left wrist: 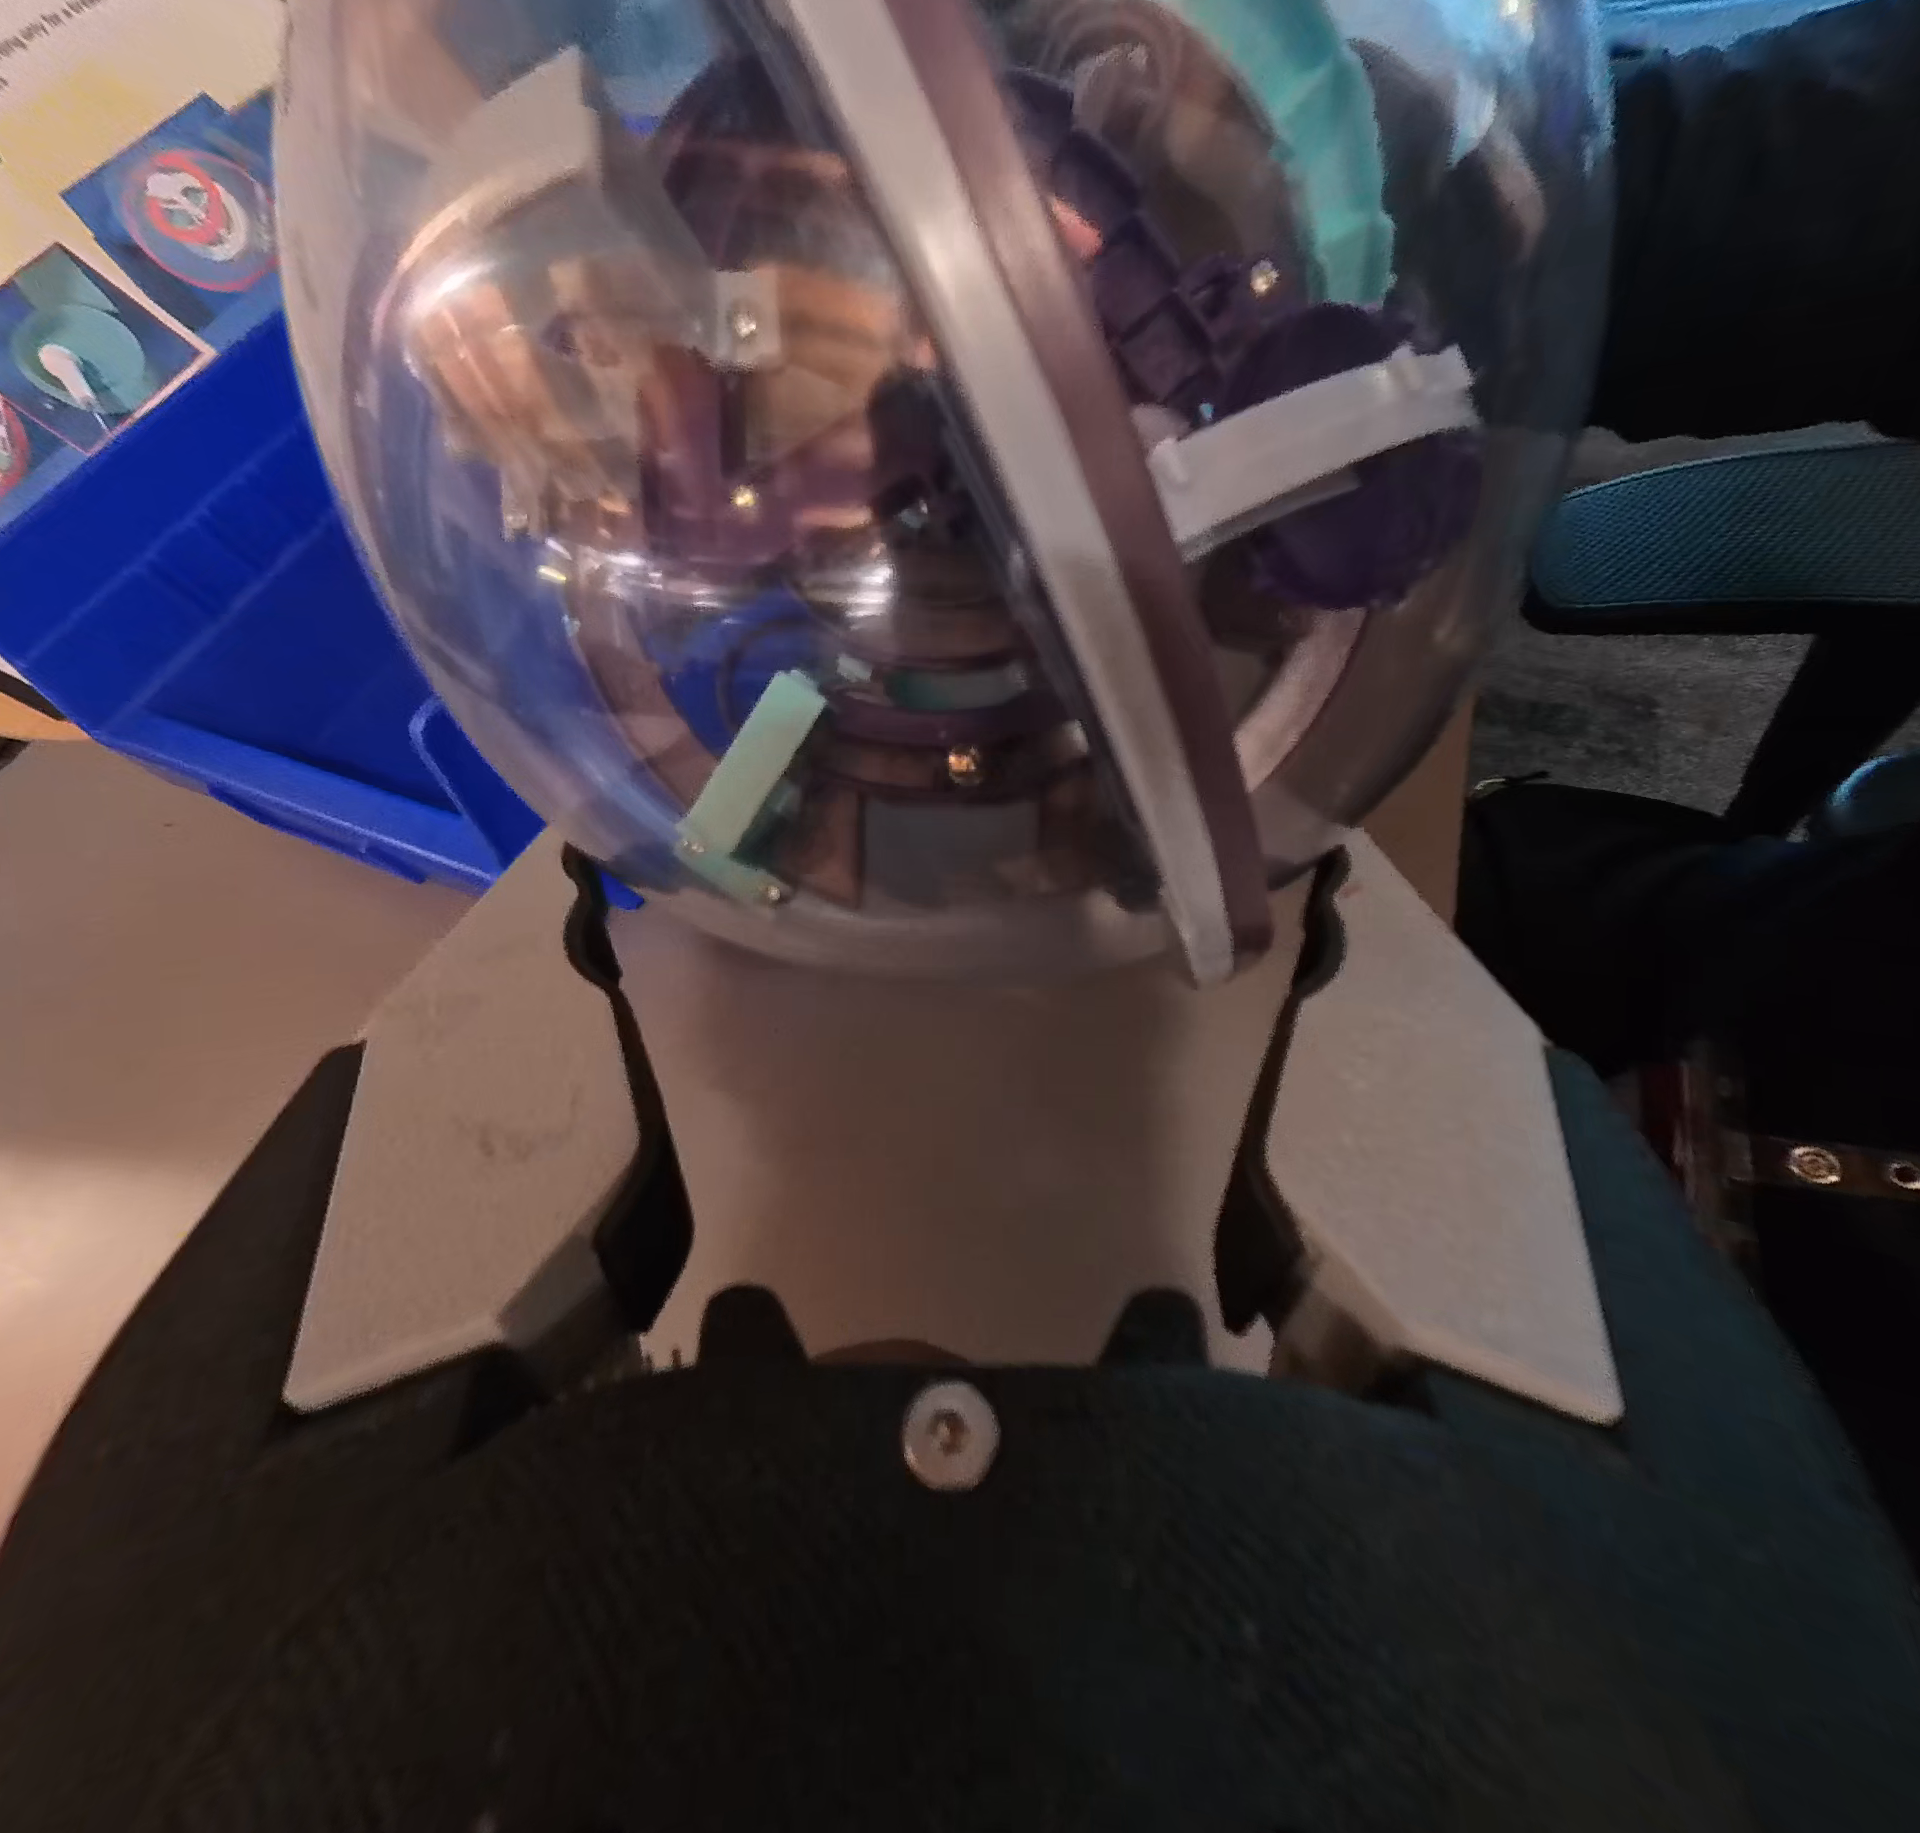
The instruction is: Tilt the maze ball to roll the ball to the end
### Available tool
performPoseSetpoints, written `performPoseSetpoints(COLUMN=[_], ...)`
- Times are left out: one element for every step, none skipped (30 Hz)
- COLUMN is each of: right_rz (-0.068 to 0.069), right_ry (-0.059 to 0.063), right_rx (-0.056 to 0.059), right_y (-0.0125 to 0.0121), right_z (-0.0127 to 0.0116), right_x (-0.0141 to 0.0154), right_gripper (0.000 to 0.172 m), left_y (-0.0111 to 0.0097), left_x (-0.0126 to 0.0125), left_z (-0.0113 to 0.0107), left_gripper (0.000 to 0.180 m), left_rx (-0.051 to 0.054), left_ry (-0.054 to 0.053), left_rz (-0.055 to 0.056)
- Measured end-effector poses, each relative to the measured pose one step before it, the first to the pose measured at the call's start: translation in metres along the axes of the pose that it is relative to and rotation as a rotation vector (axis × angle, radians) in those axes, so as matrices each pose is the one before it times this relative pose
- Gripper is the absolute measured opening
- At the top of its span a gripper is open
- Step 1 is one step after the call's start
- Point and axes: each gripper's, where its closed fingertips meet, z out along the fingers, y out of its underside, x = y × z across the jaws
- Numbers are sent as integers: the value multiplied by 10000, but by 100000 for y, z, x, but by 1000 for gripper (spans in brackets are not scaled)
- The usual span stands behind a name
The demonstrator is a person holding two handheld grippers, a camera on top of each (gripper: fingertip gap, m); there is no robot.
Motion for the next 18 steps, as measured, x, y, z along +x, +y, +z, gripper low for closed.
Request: performPoseSetpoints(right_rz=[169,183,171,120,109,154,198,231,267,289,291,284,246,180,112,63,34,33], right_ry=[6,7,2,-7,-14,-20,-26,-25,-17,-8,1,8,15,19,16,13,13,11], right_rx=[-35,-36,-32,-5,4,4,18,30,19,3,-4,-12,-18,-13,-13,-9,-3,-2], right_y=[-3,-11,2,21,41,61,49,60,58,79,85,94,92,79,73,60,37,45], right_z=[14,30,38,22,13,8,-1,-11,10,21,23,32,38,18,4,-15,-14,-20], right_x=[60,76,64,53,44,50,76,104,117,117,140,163,143,120,69,46,20,28], right_gripper=[157,157,157,157,157,157,156,156,156,156,156,156,156,156,156,156,156,156], left_y=[-21,-8,24,22,47,66,40,40,36,59,85,124,129,98,67,70,75,85], left_x=[6,13,22,-2,19,45,42,33,19,37,13,6,1,-10,0,12,12,30], left_z=[0,-8,-17,-14,-2,39,40,32,30,29,47,49,62,61,55,72,74,74], left_gripper=[131,131,130,131,130,131,131,131,131,131,131,131,131,131,131,131,131,131], left_rx=[89,66,20,5,-21,-33,-6,29,41,51,39,10,4,23,32,9,-22,-41], left_ry=[103,109,104,56,46,69,93,111,140,161,161,158,138,101,64,35,12,12], left_rz=[-148,-164,-152,-87,-79,-131,-176,-201,-228,-243,-247,-247,-205,-145,-87,-48,-22,-28])
